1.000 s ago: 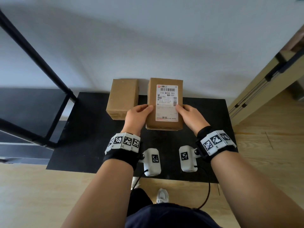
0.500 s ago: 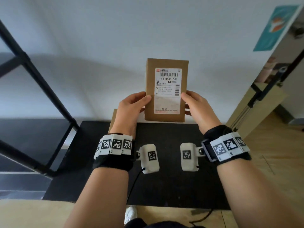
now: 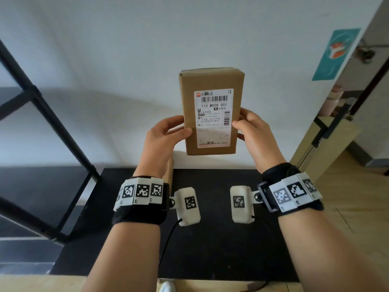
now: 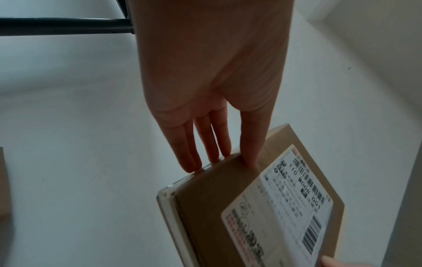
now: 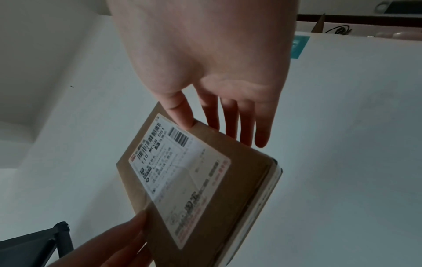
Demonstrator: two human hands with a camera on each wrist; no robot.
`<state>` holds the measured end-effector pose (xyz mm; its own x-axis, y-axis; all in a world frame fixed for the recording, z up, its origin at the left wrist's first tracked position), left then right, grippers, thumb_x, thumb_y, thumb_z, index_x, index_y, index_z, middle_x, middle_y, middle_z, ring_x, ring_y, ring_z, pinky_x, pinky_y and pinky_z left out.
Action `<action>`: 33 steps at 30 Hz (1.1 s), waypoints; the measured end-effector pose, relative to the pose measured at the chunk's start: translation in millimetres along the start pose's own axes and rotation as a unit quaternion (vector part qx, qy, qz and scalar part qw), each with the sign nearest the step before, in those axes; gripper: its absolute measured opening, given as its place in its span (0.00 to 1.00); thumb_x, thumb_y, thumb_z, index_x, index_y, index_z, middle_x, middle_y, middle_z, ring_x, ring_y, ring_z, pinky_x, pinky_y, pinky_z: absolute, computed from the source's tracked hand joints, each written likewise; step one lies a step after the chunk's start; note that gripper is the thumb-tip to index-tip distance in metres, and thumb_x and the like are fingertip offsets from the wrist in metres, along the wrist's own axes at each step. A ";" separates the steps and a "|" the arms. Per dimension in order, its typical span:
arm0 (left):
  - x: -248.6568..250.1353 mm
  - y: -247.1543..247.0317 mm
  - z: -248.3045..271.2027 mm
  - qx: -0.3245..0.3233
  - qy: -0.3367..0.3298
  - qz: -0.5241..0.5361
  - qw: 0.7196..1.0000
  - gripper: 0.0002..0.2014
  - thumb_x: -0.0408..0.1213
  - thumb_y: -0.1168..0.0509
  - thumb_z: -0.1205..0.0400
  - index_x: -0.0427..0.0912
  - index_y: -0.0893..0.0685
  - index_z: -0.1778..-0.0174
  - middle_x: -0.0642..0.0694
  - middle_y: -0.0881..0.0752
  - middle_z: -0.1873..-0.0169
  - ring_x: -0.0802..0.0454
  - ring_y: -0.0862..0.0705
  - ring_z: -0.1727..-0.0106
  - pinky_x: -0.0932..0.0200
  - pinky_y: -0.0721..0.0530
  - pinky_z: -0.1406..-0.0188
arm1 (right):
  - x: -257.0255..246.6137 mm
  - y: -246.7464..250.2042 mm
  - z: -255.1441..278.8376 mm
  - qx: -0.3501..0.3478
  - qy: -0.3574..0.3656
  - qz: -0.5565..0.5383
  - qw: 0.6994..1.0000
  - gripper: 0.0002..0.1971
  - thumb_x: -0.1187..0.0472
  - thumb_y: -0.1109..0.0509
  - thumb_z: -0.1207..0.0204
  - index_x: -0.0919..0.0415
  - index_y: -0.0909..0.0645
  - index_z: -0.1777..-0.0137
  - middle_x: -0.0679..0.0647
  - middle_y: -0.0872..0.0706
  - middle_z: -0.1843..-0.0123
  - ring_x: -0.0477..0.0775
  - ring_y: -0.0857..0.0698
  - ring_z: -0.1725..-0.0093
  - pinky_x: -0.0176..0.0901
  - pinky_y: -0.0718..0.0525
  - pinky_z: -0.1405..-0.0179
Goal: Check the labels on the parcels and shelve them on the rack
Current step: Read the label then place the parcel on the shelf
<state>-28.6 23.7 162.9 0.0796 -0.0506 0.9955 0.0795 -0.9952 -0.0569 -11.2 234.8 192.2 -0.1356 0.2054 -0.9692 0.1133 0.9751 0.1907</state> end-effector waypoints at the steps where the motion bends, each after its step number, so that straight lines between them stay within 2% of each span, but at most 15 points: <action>1: 1.3 0.2 0.4 -0.002 -0.002 0.000 1.000 0.19 0.27 0.27 0.22 0.39 0.14 0.33 0.48 0.07 0.44 0.53 0.08 0.42 0.50 0.14 0.34 | -0.2 0.1 0.3 0.002 0.001 -0.002 1.000 0.15 0.63 0.39 0.17 0.44 0.21 0.38 0.35 0.13 0.46 0.36 0.15 0.45 0.32 0.17 0.53; 5: 5.1 3.0 1.7 -0.003 -0.009 -0.004 1.000 0.19 0.26 0.26 0.22 0.41 0.14 0.35 0.50 0.06 0.45 0.53 0.09 0.41 0.50 0.14 0.34 | 1.0 0.6 1.3 0.010 0.004 -0.010 1.000 0.16 0.64 0.39 0.19 0.46 0.20 0.37 0.39 0.11 0.44 0.41 0.14 0.41 0.36 0.16 0.47; 9: 7.1 5.9 3.5 -0.003 -0.015 -0.012 1.000 0.21 0.27 0.25 0.23 0.41 0.15 0.34 0.49 0.07 0.43 0.52 0.09 0.39 0.46 0.16 0.31 | 1.4 0.9 1.6 0.016 0.006 -0.011 1.000 0.16 0.64 0.38 0.19 0.50 0.20 0.35 0.41 0.11 0.43 0.42 0.14 0.41 0.39 0.15 0.46; 13: 10.2 6.7 8.0 -0.001 -0.024 -0.018 1.000 0.20 0.31 0.25 0.22 0.42 0.14 0.33 0.49 0.07 0.43 0.54 0.09 0.41 0.51 0.15 0.34 | 3.7 0.2 1.8 0.019 0.001 0.007 1.000 0.17 0.61 0.40 0.19 0.52 0.20 0.32 0.40 0.11 0.44 0.43 0.14 0.43 0.45 0.14 0.43; 16: 11.8 8.4 10.0 0.002 -0.031 -0.031 0.999 0.20 0.36 0.24 0.22 0.43 0.14 0.33 0.51 0.07 0.43 0.57 0.09 0.43 0.56 0.14 0.37 | 4.4 -1.1 4.1 0.018 -0.006 0.006 1.000 0.16 0.59 0.40 0.18 0.52 0.20 0.33 0.40 0.11 0.44 0.44 0.14 0.43 0.43 0.14 0.46; 20: 10.7 11.8 11.2 0.011 -0.028 -0.026 0.999 0.19 0.38 0.24 0.22 0.43 0.13 0.35 0.50 0.06 0.48 0.58 0.08 0.45 0.57 0.14 0.38 | 3.7 -3.2 8.5 0.024 -0.011 -0.007 1.000 0.12 0.58 0.40 0.17 0.50 0.18 0.39 0.43 0.10 0.45 0.45 0.13 0.45 0.42 0.14 0.48; 23: 11.6 13.3 13.0 0.020 -0.028 -0.023 0.999 0.17 0.40 0.24 0.22 0.44 0.11 0.38 0.54 0.06 0.53 0.65 0.09 0.52 0.62 0.16 0.44 | 2.2 -5.1 10.5 0.023 -0.007 0.001 1.000 0.10 0.57 0.41 0.16 0.49 0.18 0.44 0.44 0.10 0.47 0.46 0.12 0.48 0.41 0.13 0.52; 25: 13.0 14.4 14.2 0.026 -0.027 -0.027 0.999 0.16 0.42 0.24 0.22 0.44 0.11 0.38 0.54 0.06 0.52 0.67 0.10 0.53 0.62 0.16 0.44 | 1.6 -6.0 11.4 0.024 -0.003 0.005 1.000 0.10 0.55 0.41 0.16 0.48 0.18 0.46 0.44 0.10 0.49 0.45 0.12 0.50 0.39 0.14 0.54; 29: 13.7 18.7 16.6 0.039 -0.022 -0.031 0.999 0.16 0.46 0.25 0.22 0.46 0.10 0.41 0.54 0.07 0.51 0.63 0.10 0.50 0.61 0.16 0.42 | 3.8 -8.2 12.3 0.031 -0.011 0.011 0.999 0.14 0.50 0.41 0.16 0.53 0.15 0.42 0.44 0.10 0.50 0.45 0.11 0.50 0.40 0.14 0.54; 33: 13.2 22.2 18.9 0.046 -0.018 -0.030 0.998 0.14 0.48 0.25 0.22 0.46 0.09 0.44 0.53 0.07 0.51 0.61 0.12 0.49 0.64 0.18 0.46 | 5.0 -10.4 14.1 0.031 -0.015 0.017 0.999 0.16 0.47 0.40 0.16 0.53 0.15 0.43 0.44 0.09 0.51 0.46 0.11 0.51 0.45 0.13 0.51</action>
<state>-7.0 2.5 173.4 0.1073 0.0126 0.9941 0.1756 -0.9844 -0.0065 0.8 224.5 183.1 -0.1002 0.2344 -0.9670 0.1790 0.9602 0.2143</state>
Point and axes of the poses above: each hand's wrist, its own z-axis away from the middle knuckle, its own y-axis out of the back of the hand, x = y × z, the point moved 5 cm from there along -z, towards the middle knuckle
